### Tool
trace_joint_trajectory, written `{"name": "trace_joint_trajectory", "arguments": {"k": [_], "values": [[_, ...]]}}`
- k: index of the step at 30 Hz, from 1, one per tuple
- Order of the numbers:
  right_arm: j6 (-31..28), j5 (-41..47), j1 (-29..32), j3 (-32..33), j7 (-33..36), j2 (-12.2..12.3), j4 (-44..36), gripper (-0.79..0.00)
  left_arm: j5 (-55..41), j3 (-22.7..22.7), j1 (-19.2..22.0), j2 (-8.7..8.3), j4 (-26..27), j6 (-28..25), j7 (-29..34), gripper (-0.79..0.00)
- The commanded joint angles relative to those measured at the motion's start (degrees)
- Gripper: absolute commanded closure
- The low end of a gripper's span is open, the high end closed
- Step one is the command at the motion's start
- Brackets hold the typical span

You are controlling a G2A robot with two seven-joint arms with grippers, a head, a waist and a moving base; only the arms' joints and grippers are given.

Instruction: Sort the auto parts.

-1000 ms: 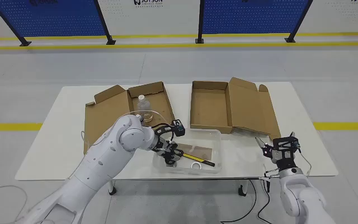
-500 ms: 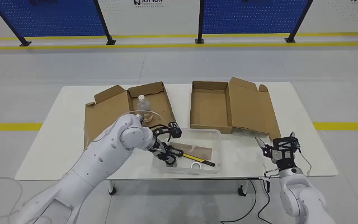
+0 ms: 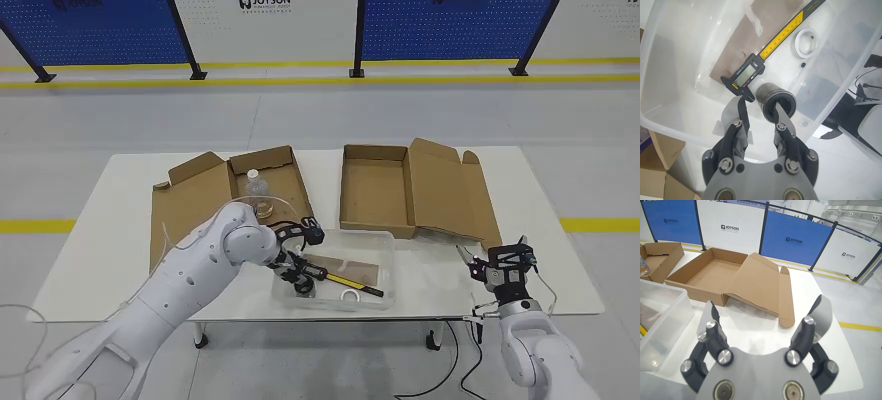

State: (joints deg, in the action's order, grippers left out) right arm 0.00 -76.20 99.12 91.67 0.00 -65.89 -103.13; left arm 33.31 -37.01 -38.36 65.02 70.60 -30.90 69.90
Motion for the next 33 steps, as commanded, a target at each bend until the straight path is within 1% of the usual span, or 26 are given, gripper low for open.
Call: {"name": "trace_joint_trajectory", "arguments": {"k": [1, 11, 15, 16, 18, 19, 20, 33], "values": [[0.0, 0.0, 0.0, 0.0, 0.0, 0.0, 0.0, -0.785, 0.24, 0.48, 0.21, 0.21, -0.49, 0.08, -0.07, -0.305], [0.0, 0.0, 0.0, 0.0, 0.0, 0.0, 0.0, -0.785, 0.58, 2.56, 0.99, 1.18, -1.98, -0.04, 0.21, -0.305], [0.0, 0.0, 0.0, 0.0, 0.0, 0.0, 0.0, -0.785, 0.29, 3.34, 1.31, 1.64, -2.23, 0.03, 0.26, -0.286], [0.0, 0.0, 0.0, 0.0, 0.0, 0.0, 0.0, -0.785, 0.04, 3.53, 1.36, 1.76, -2.23, -0.01, 0.27, -0.259], [0.0, 0.0, 0.0, 0.0, 0.0, 0.0, 0.0, -0.785, -0.37, 3.85, 1.48, 1.99, -2.29, -0.03, 0.3, -0.169], [0.0, 0.0, 0.0, 0.0, 0.0, 0.0, 0.0, -0.785, -0.69, 3.99, 1.5, 2.1, -2.32, 0.06, 0.28, -0.105], [0.0, 0.0, 0.0, 0.0, 0.0, 0.0, 0.0, -0.785, -1.01, 4.11, 1.52, 2.21, -2.37, 0.16, 0.28, 0.0], [0.0, 0.0, 0.0, 0.0, 0.0, 0.0, 0.0, -0.785, -3.61, 5.07, 1.28, 3.17, -1.57, 3.5, 0.81, 0.0]]}}
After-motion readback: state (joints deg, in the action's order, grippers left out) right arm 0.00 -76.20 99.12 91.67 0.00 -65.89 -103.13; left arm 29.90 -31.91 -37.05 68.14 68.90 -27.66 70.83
